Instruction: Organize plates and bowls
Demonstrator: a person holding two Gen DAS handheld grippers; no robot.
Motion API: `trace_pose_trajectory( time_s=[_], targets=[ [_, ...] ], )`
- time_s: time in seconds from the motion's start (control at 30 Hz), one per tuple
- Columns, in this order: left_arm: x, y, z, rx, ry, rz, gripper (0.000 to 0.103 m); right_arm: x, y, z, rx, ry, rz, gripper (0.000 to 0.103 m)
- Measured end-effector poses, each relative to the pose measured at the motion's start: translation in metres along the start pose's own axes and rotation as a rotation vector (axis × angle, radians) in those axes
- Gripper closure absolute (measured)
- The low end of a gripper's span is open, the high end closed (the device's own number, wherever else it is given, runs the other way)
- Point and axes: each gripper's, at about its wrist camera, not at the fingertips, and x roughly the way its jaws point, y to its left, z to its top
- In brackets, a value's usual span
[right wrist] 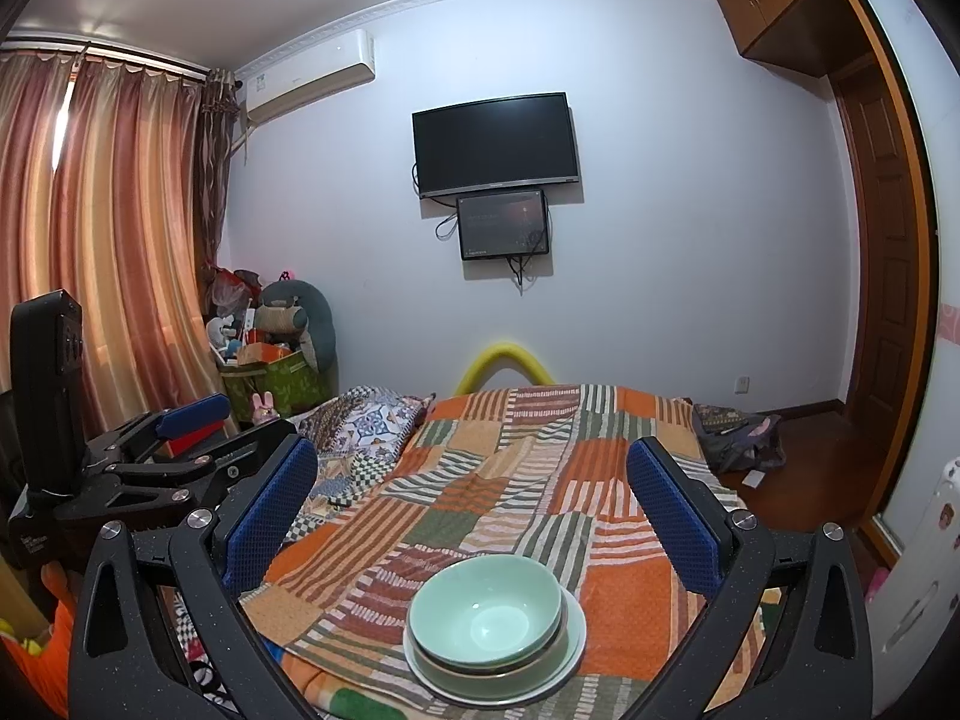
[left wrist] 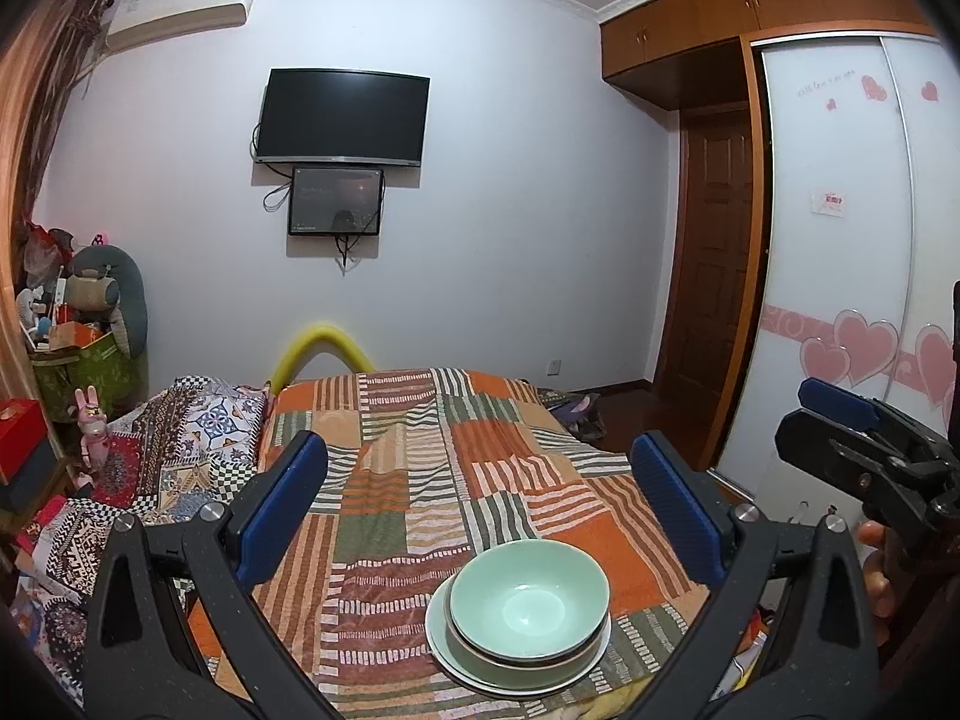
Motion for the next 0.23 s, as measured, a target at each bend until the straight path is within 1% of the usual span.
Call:
trace_pose_trajectory(
  time_s=[0.23],
  targets=[
    [0.0012, 0.0043, 0.0001, -0.017, 0.004, -0.006, 0.0, -0.0006, -0.001, -0.0011, 0.002, 0.005, -0.001, 0.0]
  ],
)
